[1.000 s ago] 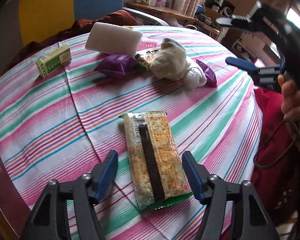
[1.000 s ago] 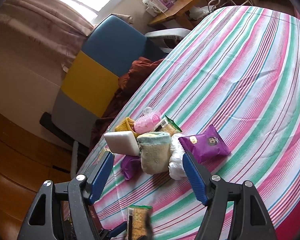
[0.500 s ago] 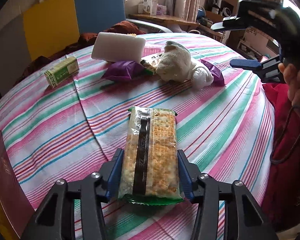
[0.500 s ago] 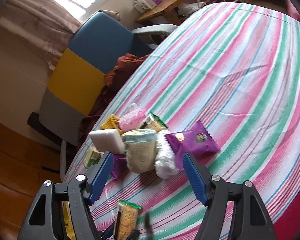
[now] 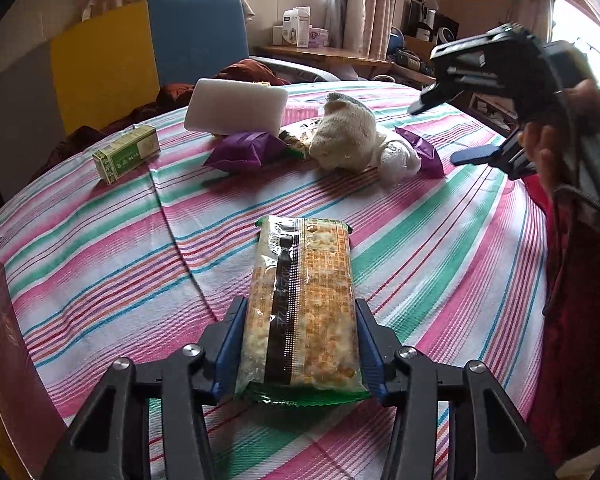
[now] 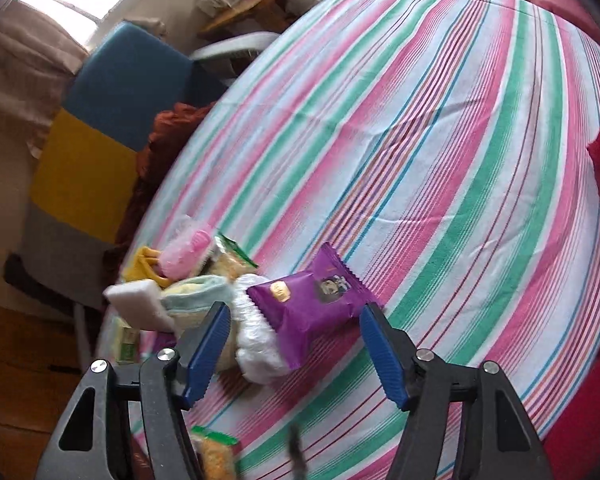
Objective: Organize objects
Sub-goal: 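Grasp the purple snack packet with the right gripper while the left gripper holds the cracker packet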
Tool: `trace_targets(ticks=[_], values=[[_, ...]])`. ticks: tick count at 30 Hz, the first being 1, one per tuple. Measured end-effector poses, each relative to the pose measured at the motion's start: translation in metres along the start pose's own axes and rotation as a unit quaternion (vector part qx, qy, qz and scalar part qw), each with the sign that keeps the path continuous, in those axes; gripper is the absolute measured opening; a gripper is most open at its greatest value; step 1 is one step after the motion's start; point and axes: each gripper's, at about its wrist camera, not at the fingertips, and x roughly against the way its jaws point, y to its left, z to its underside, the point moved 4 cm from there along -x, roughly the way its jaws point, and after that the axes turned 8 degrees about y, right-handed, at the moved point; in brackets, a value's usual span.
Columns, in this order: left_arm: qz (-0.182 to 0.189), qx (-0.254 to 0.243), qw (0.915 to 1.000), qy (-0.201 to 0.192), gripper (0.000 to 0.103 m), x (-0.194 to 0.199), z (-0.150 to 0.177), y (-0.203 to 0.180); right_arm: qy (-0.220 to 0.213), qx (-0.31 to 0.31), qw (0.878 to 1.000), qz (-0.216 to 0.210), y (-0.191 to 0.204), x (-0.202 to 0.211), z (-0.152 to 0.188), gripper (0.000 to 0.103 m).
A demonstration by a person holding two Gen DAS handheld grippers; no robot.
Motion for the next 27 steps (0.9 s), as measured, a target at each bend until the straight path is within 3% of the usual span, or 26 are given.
trace_targets(ticks=[5, 8, 10, 13, 18, 21, 27], values=[[0.005, 0.003, 1.0, -0.002, 0.052, 0.0, 0.0, 0.001, 0.034, 0.01, 0.999, 0.034, 0.001, -0.021, -0.002, 0.068], [0.008, 0.005, 0.9999, -0.004, 0.052, 0.0, 0.0, 0.002, 0.037, -0.004, 0.999, 0.017, -0.002, -0.023, -0.004, 0.068], [0.009, 0.006, 0.9999, -0.004, 0.052, 0.0, 0.0, 0.002, 0.025, -0.028, 0.999, -0.004, -0.009, -0.018, -0.006, 0.067], [0.01, 0.006, 0.9999, -0.004, 0.052, 0.0, 0.0, 0.002, -0.019, -0.047, 0.999, 0.007, -0.019, -0.004, -0.011, 0.067], [0.011, 0.007, 0.9999, -0.005, 0.052, 0.001, -0.001, 0.001, -0.023, -0.03, 0.999, 0.023, -0.014, -0.003, -0.01, 0.064], [0.011, 0.007, 0.9999, -0.005, 0.052, 0.0, -0.001, 0.001, 0.022, -0.056, 0.997, -0.05, -0.014, -0.013, -0.005, 0.064], [0.012, 0.008, 0.9999, -0.005, 0.052, -0.001, -0.001, 0.002, 0.036, -0.087, 0.987, -0.132, -0.015, -0.012, 0.0, 0.069]])
